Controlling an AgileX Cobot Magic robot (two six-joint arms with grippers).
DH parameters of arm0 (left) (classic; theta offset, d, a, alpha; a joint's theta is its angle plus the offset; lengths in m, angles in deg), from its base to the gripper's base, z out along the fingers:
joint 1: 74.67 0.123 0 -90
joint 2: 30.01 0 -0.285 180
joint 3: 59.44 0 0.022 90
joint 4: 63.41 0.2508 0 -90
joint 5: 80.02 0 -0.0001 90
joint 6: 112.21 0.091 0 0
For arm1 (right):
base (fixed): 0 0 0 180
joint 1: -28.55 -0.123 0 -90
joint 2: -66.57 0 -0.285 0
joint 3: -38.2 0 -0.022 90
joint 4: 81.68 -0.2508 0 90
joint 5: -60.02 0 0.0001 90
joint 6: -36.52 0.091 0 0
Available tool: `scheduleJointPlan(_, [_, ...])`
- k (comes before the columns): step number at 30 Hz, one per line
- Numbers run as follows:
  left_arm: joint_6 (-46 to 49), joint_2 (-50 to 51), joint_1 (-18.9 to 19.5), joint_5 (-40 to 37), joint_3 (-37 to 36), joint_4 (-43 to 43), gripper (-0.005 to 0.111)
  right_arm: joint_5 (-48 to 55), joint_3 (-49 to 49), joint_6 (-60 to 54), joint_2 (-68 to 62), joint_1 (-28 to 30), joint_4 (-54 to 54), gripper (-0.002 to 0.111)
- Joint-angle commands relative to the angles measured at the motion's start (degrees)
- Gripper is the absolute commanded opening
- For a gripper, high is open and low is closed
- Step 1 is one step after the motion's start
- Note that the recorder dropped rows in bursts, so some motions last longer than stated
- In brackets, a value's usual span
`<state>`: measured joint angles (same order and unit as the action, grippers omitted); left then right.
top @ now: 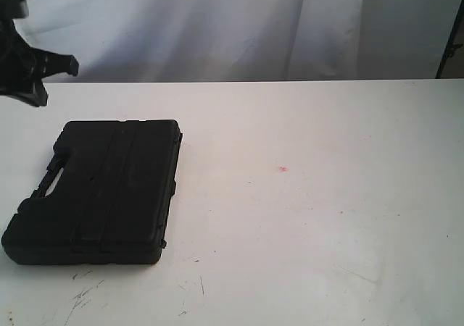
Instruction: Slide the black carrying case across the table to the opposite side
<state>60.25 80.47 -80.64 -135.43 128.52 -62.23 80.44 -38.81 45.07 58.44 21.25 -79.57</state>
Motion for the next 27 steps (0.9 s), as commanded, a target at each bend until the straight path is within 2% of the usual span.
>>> scheduleJointPlan(1, [0.8,-8.5,-3.0,6.3,-4.4,-2.0,0.000,-0.3,-0.2,-0.3,0.3,0.4,-0.1,0.000])
scheduleJointPlan(5, [0.3,-16.0,-4.6,13.4,-12.2,-2.3,0.000,-0.3,-0.2,-0.3,0.3,0.4,-0.1,0.000])
scheduleJointPlan(13, [0.3,-31.0,-4.7,25.3,-30.2,-8.5,0.000,-0.3,-0.2,-0.3,0.3,0.4,-0.1,0.000])
scheduleJointPlan(18, [0.3,-38.4,-4.7,26.9,-38.2,-11.9,0.000,-0.3,-0.2,-0.3,0.3,0.4,-0.1,0.000])
scheduleJointPlan(23, [0.6,-51.0,-4.7,27.1,-46.9,-15.7,0.000,-0.3,-0.2,-0.3,0.3,0.4,-0.1,0.000])
scheduleJointPlan(27, [0.6,-59.4,-4.7,26.5,-49.8,-17.3,0.000,-0.3,-0.2,-0.3,0.3,0.4,-0.1,0.000])
